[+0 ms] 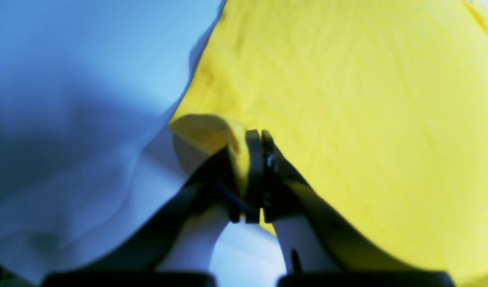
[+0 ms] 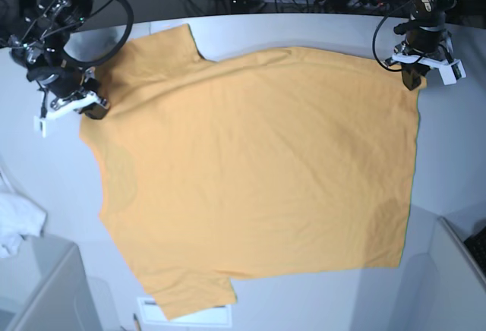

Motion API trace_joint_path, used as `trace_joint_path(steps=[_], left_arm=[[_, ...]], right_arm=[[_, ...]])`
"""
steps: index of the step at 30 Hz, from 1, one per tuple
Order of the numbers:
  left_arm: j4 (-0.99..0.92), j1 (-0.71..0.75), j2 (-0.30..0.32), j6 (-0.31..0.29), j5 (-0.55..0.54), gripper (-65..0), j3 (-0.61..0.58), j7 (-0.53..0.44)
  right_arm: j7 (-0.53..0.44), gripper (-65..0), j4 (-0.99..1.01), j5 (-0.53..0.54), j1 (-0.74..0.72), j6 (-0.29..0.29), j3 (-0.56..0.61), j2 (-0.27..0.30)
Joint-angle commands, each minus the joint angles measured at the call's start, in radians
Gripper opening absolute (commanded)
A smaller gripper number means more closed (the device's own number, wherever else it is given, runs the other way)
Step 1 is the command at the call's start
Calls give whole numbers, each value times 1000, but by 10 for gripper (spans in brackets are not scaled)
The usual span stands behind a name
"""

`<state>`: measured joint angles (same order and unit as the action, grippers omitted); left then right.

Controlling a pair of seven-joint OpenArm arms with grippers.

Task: Fold the T-shirt properly
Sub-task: 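Grasp the shoulder corners with both grippers and pull the shirt taut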

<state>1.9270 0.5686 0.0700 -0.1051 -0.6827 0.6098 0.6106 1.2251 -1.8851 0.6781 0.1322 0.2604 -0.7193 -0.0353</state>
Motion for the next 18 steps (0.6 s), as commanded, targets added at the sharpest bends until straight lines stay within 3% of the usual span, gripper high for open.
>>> trace_joint_path(steps=[1, 9, 18], left_arm=[[12, 0, 11, -5, -7, -650, 6, -22], [18, -12, 11, -5, -12, -650, 8, -21], [36, 31, -23, -8, -36, -650, 111, -22]], right_arm=[[-3, -650, -18, 19, -21, -3, -3, 12], [80, -650, -18, 30, -67, 0, -7, 5], [86, -650, -18, 228, 10, -5, -105, 12]])
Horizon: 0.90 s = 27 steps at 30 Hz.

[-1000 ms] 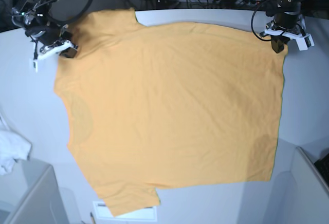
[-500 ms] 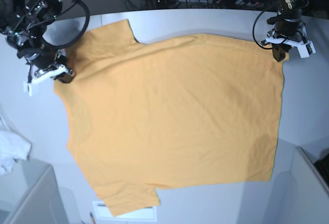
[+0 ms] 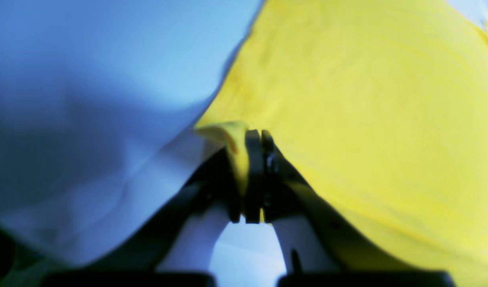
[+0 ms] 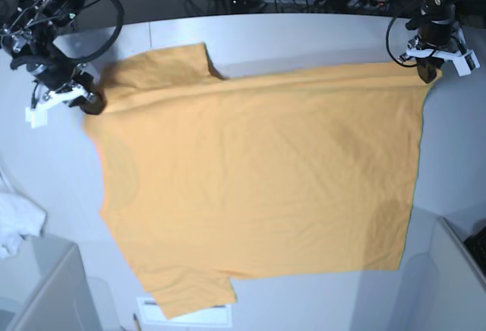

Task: Fold the T-shirt properly
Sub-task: 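Grasp the shoulder corners with both grippers and pull the shirt taut, then lift the shoulder edge with both grippers and drag it toward the arms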

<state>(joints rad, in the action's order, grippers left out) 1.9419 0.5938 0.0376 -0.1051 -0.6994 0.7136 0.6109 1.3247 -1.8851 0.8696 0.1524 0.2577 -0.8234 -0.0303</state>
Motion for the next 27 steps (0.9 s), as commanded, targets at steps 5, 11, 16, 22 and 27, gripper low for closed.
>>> trace_joint_path(steps=[5, 11, 16, 22, 27], left_arm=[[24, 30, 9, -8, -92, -650, 13, -23], [26, 31, 9, -8, -121, -650, 18, -23], [24, 19, 9, -6, -150, -650, 19, -26], [23, -28, 9, -6, -148, -650, 13, -23], [17, -58, 11, -6, -148, -650, 18, -23]], right_arm=[[-14, -650, -18, 38, 8, -2, 5, 7], [26, -650, -18, 41, 0, -2, 5, 7], [28, -650, -18, 41, -27, -2, 3, 5], [32, -650, -18, 36, -90, -4, 6, 22], [25, -650, -12, 32, -129, -61, 46, 23]])
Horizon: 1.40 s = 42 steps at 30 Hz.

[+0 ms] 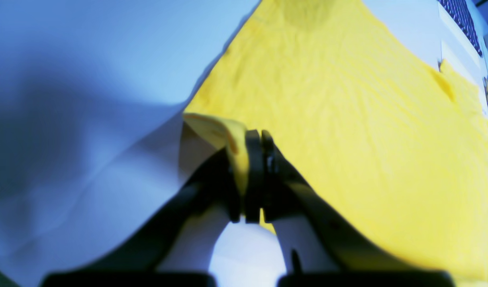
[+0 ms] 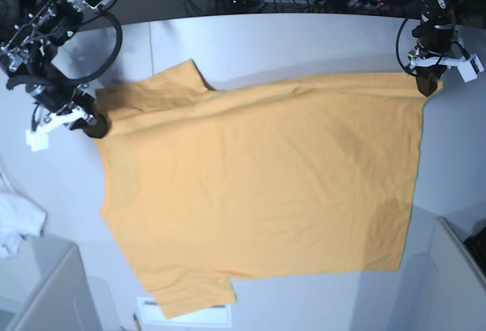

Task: Fold the T-shirt properly
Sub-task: 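Lift the shoulder edge with both grippers and drag it toward the arms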

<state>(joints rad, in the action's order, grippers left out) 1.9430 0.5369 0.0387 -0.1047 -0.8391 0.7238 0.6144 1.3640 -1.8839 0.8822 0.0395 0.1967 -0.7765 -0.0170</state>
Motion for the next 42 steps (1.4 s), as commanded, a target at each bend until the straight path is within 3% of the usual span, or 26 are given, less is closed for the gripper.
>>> trace_joint_path(steps=[1, 9, 13, 19, 22, 27, 30, 35, 42], left_arm=[[14, -10, 10, -5, -9, -650, 7, -26], [-17, -61, 11, 0, -7, -650, 3, -24], [-23, -74, 14, 40, -7, -650, 1, -24], [-23, -134, 43, 40, -6, -650, 9, 83], [-23, -156, 43, 41, -6, -650, 6, 86], [-24, -192, 37, 41, 123, -650, -11, 88], [-24, -203, 37, 41, 182, -650, -40, 88], [-24, -214, 37, 41, 200, -650, -43, 88], [-158, -292, 42, 59, 202, -650, -43, 88]], right_arm=[[-15, -650, -10, 19, -23, -13, 10, 10], [-15, -650, 132, 19, -99, -21, 16, 13], [-15, -650, 165, 19, -132, -18, 18, 22], [-15, -650, 252, 19, -194, -19, 18, 44], [-16, -650, 280, 19, -209, -19, 18, 51], [-21, -650, 358, 16, -257, -19, 19, 55], [-59, -650, 429, 7, -286, -19, 38, 70], [-165, -650, 455, -1, -295, -21, 200, 93], [-222, -650, 538, -4, -335, -23, 214, 104]])
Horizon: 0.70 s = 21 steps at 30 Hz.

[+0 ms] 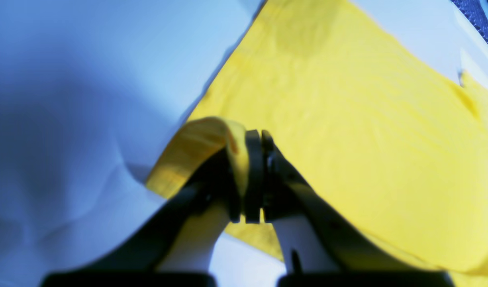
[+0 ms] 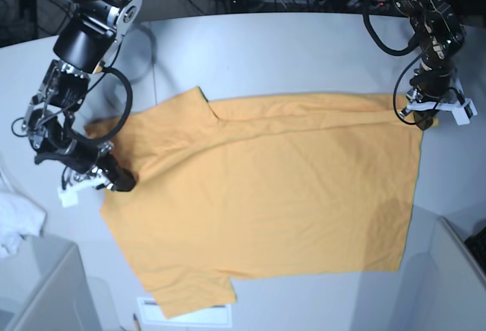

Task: Fold the T-shirt properly
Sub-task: 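Lift the shoulder edge with both grippers and drag it toward the arms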

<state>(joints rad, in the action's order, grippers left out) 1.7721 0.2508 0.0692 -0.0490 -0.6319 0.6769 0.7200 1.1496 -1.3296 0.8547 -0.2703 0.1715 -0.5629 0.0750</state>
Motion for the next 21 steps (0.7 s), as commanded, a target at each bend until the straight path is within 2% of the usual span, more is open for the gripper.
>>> trace_joint_path(steps=[1, 7, 10, 15, 21], left_arm=[[-4, -11, 11, 4, -6, -650, 4, -18], [-19, -37, 11, 4, -7, -650, 5, -18], [-24, -66, 11, 4, -7, -650, 2, -18], [-65, -97, 14, 5, -6, -650, 4, -18], [-160, -158, 63, 5, -6, -650, -62, -18]], right_arm=[[-7, -650, -6, 24, -25, 3, 1, 15], [-67, -650, 52, 24, -50, 3, 2, 26], [-96, -650, 138, 24, -91, 3, 10, 53], [-187, -650, 223, 24, -117, 3, 105, 75], [-254, -650, 304, 24, -146, 3, 136, 92]])
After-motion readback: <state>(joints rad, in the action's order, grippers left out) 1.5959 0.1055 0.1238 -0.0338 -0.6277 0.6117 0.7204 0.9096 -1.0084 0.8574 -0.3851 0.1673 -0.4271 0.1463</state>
